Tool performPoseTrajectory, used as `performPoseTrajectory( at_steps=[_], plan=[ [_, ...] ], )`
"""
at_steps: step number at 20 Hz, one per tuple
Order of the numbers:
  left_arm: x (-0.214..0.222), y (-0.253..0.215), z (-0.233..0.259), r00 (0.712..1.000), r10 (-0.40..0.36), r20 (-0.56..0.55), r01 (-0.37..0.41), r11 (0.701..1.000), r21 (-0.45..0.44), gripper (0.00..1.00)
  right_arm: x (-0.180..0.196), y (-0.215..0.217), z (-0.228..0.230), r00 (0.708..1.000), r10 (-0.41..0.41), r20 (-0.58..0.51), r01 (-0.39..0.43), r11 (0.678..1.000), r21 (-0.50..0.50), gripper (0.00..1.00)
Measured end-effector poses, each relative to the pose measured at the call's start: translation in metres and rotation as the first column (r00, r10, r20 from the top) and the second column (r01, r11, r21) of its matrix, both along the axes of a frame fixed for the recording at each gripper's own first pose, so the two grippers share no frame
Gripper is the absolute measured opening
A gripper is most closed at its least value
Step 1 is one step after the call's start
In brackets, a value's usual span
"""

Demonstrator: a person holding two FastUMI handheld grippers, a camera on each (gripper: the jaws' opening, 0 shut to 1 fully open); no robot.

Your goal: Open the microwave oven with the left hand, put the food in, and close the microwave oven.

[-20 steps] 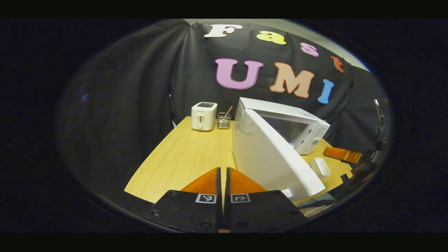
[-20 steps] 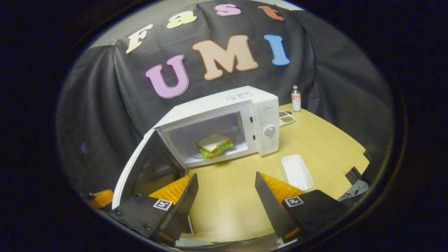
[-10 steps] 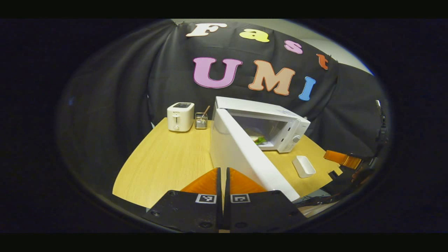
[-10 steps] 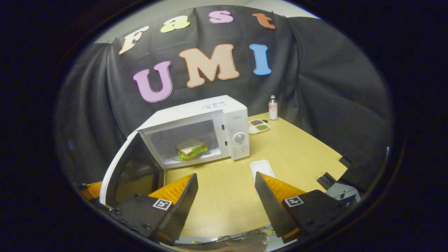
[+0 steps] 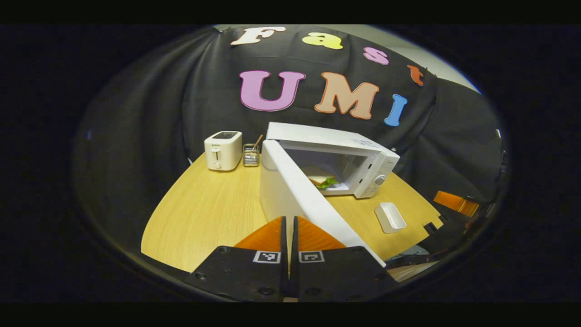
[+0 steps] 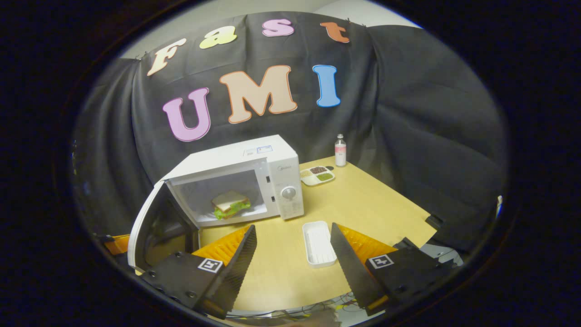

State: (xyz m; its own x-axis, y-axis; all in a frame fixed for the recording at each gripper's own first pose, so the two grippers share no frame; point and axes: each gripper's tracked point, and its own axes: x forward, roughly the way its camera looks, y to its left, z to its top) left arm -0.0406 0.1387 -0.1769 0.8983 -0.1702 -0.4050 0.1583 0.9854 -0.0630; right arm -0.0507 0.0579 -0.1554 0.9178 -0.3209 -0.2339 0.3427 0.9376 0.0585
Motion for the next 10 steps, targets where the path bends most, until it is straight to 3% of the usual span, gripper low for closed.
performPoseTrajectory(
  at_steps=[10],
  plan=[
    [0.037,-0.076,0.006,0.999,-0.039,0.022,0.038,0.999,0.002,0.01,0.019,-0.050,0.024,0.999,0.044,0.027,-0.043,0.998,-0.051,1.00]
  ],
)
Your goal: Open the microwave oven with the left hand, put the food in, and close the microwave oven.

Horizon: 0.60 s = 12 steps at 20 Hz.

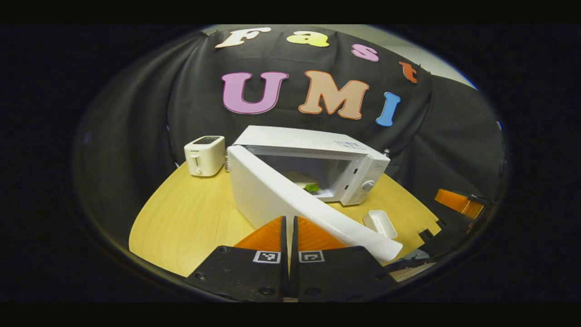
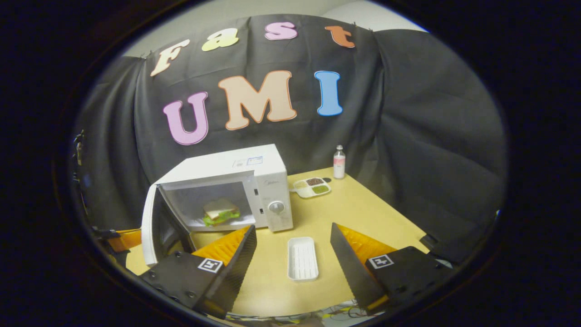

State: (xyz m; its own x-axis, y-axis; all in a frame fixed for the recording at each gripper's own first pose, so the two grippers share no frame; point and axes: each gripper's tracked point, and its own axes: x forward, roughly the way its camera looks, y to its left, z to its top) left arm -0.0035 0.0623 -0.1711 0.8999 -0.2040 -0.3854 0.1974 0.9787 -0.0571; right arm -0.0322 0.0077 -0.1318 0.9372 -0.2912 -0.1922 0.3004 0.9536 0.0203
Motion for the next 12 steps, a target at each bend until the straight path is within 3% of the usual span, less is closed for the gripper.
performPoseTrajectory(
  at_steps=[10,11,12],
  plan=[
    [0.045,-0.100,-0.003,0.993,-0.120,0.022,0.121,0.992,-0.041,0.02,0.018,-0.043,0.027,0.995,0.046,0.083,-0.046,0.999,-0.003,1.00],
    [0.053,-0.107,-0.003,0.992,-0.127,0.024,0.128,0.991,-0.046,0.02,0.019,-0.046,0.029,0.995,0.047,0.091,-0.047,0.999,-0.006,0.92],
    [0.060,-0.115,-0.003,0.991,-0.134,0.023,0.135,0.989,-0.053,0.02,0.021,-0.050,0.029,0.994,0.046,0.096,-0.045,0.999,-0.009,0.92]
  ],
)
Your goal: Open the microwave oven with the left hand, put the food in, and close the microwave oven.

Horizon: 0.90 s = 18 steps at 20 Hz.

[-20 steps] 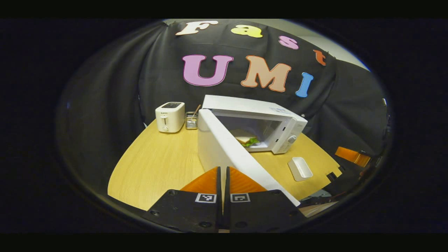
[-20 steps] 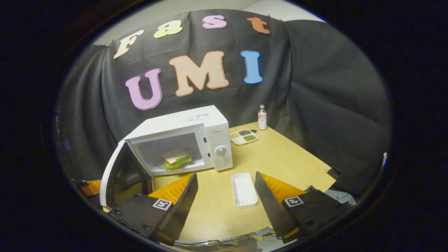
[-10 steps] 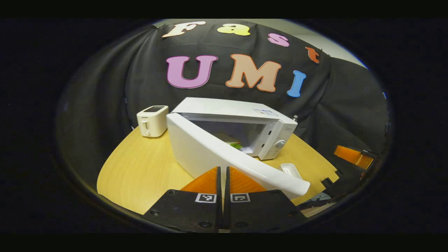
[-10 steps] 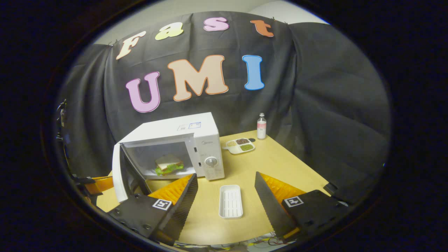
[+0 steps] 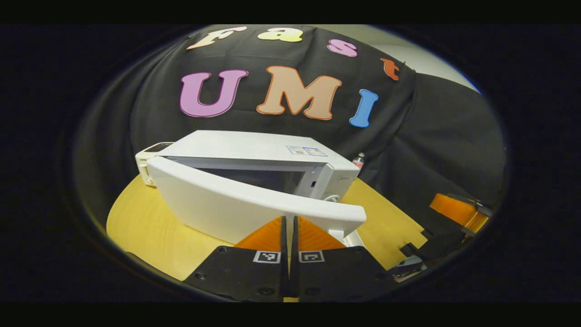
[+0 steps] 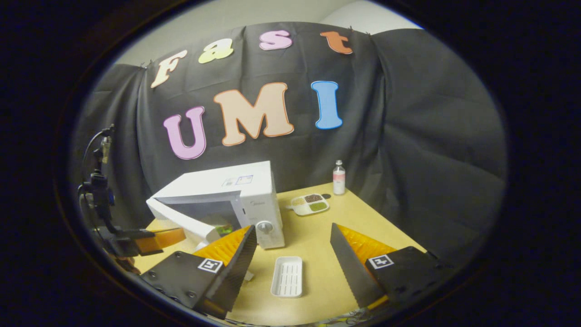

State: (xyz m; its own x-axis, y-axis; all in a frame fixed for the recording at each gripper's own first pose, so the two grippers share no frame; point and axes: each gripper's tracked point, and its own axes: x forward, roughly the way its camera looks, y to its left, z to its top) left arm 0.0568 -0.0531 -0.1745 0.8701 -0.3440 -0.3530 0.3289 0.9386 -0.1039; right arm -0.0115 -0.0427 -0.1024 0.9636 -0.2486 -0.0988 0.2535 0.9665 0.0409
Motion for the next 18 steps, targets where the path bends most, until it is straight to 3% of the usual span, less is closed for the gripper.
performPoseTrajectory(
  at_steps=[6,13,14,16,17,18],
  plan=[
    [0.037,-0.030,0.003,1.000,-0.011,0.003,0.011,1.000,-0.024,0.00,0.004,-0.021,0.001,1.000,-0.026,0.006,0.026,1.000,-0.007,0.92],
    [0.067,-0.042,0.006,0.999,0.039,-0.004,-0.039,0.997,-0.063,0.00,0.016,-0.031,0.000,0.999,-0.040,0.000,0.040,0.999,-0.009,0.92],
    [0.069,-0.042,0.007,0.999,0.046,-0.003,-0.046,0.996,-0.070,0.00,0.016,-0.032,0.002,0.999,-0.044,0.006,0.044,0.999,-0.011,1.00],
    [0.073,-0.041,0.008,0.998,0.061,-0.004,-0.061,0.995,-0.080,0.00,0.015,-0.036,0.006,0.998,-0.052,0.022,0.052,0.999,-0.008,1.00],
    [0.073,-0.041,0.008,0.998,0.068,-0.005,-0.068,0.994,-0.082,0.00,0.016,-0.036,0.008,0.998,-0.053,0.027,0.053,0.999,-0.003,0.92],
    [0.075,-0.041,0.009,0.997,0.074,-0.003,-0.074,0.994,-0.082,0.00,0.017,-0.038,0.008,0.998,-0.056,0.028,0.056,0.998,0.001,0.92]
  ],
)
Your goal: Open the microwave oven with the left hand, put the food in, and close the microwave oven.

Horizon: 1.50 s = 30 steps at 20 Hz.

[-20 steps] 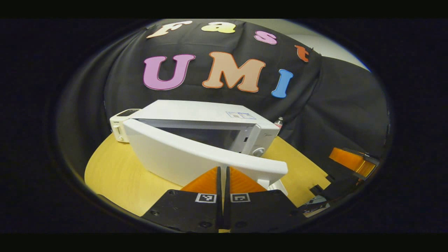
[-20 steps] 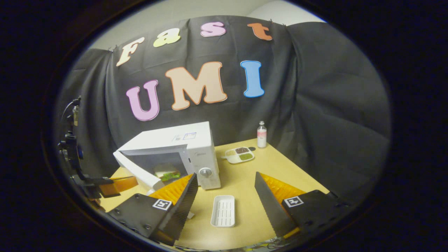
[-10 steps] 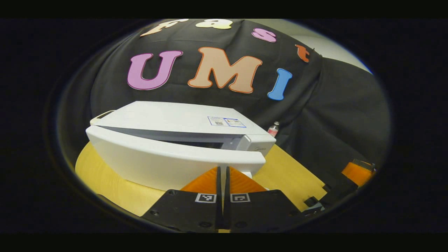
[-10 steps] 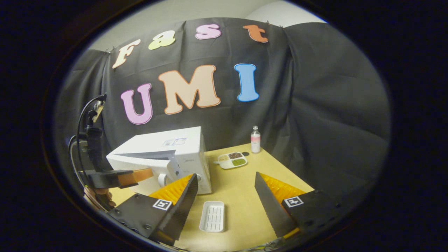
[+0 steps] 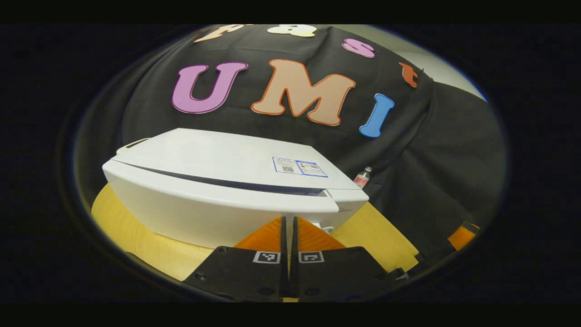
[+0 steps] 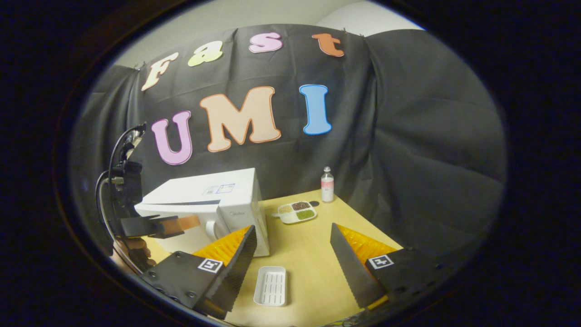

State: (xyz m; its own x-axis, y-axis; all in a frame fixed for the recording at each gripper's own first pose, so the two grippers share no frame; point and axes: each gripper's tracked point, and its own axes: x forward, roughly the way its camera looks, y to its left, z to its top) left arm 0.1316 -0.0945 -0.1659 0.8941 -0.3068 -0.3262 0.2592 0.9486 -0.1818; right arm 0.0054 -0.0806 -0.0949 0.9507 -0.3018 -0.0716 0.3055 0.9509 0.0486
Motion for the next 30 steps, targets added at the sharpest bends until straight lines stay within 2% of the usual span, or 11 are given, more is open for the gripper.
performPoseTrajectory(
  at_steps=[8,11,12,13,19,29,30],
  plan=[
    [0.007,-0.001,0.003,0.999,0.039,0.013,-0.039,0.999,0.000,0.01,0.005,-0.003,-0.002,1.000,-0.008,-0.014,0.008,1.000,-0.009,0.92],
    [0.009,-0.001,0.003,0.999,0.044,0.018,-0.045,0.999,0.027,0.00,0.008,-0.003,-0.002,1.000,-0.005,-0.016,0.005,1.000,-0.006,0.92],
    [0.009,0.000,0.003,0.999,0.045,0.018,-0.046,0.998,0.038,0.03,0.009,-0.003,-0.004,1.000,-0.004,-0.019,0.004,1.000,-0.004,0.92],
    [0.009,0.000,0.003,0.999,0.046,0.019,-0.047,0.998,0.044,0.00,0.009,-0.003,-0.005,1.000,-0.004,-0.023,0.004,1.000,-0.002,0.92],
    [0.012,0.001,0.004,0.998,0.055,0.028,-0.057,0.997,0.056,0.00,0.014,-0.002,-0.007,0.999,0.002,-0.033,-0.002,1.000,-0.004,0.92],
    [0.023,0.006,0.012,0.997,0.055,0.045,-0.057,0.998,0.034,0.00,0.018,-0.001,-0.008,0.999,0.008,-0.041,-0.008,1.000,-0.001,0.92],
    [0.020,-0.004,0.012,0.999,0.036,0.037,-0.036,0.999,-0.003,0.00,0.016,-0.001,-0.008,0.999,0.010,-0.040,-0.010,1.000,-0.007,0.92]
  ],
)
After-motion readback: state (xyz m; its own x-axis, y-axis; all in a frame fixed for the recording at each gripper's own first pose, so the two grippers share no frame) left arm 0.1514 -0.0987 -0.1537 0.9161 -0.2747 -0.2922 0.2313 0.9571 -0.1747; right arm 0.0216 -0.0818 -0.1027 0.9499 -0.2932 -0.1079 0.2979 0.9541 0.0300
